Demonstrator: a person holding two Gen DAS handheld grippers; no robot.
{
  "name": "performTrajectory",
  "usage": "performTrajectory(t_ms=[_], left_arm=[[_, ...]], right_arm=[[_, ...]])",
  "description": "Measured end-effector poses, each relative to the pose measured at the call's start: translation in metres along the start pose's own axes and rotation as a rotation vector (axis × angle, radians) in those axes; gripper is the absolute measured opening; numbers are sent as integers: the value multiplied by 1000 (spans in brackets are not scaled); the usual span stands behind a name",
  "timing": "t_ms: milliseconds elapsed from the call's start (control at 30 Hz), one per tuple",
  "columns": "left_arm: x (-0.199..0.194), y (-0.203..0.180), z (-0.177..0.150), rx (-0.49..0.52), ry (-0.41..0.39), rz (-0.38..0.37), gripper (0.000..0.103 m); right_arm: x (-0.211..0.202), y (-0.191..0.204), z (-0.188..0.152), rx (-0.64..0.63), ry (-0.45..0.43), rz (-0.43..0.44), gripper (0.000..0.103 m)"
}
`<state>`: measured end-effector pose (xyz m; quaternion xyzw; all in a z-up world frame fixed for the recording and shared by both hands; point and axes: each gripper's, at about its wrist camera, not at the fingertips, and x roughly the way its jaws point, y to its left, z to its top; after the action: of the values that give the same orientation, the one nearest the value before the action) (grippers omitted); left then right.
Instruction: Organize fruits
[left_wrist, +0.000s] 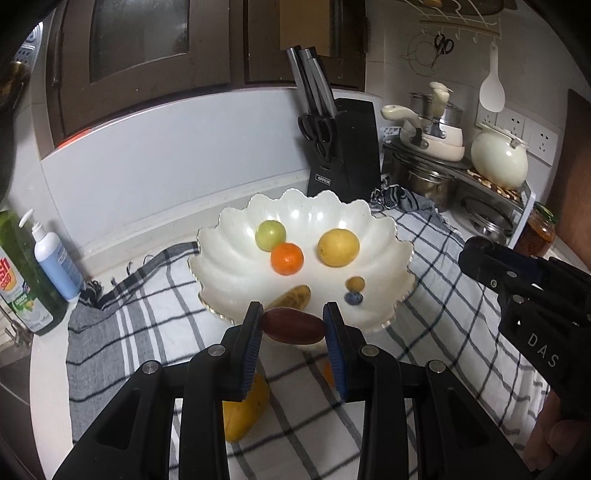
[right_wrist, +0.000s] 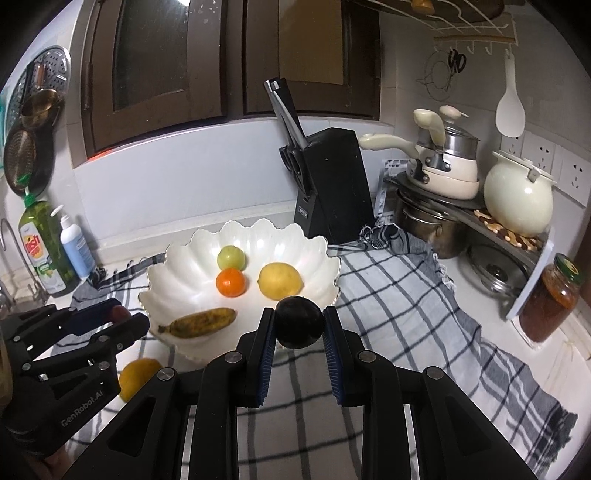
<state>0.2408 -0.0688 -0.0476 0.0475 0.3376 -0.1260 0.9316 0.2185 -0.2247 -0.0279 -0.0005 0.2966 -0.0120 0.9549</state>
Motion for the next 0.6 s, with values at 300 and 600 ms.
performTrajectory(t_ms=[300, 600], left_arm=[[29, 14, 21, -8, 13, 5, 33], [67, 26, 31, -17, 49, 22, 33]], right_arm=[[36, 3, 15, -10, 33, 11, 27], [74, 8, 18, -26, 90, 16, 27]])
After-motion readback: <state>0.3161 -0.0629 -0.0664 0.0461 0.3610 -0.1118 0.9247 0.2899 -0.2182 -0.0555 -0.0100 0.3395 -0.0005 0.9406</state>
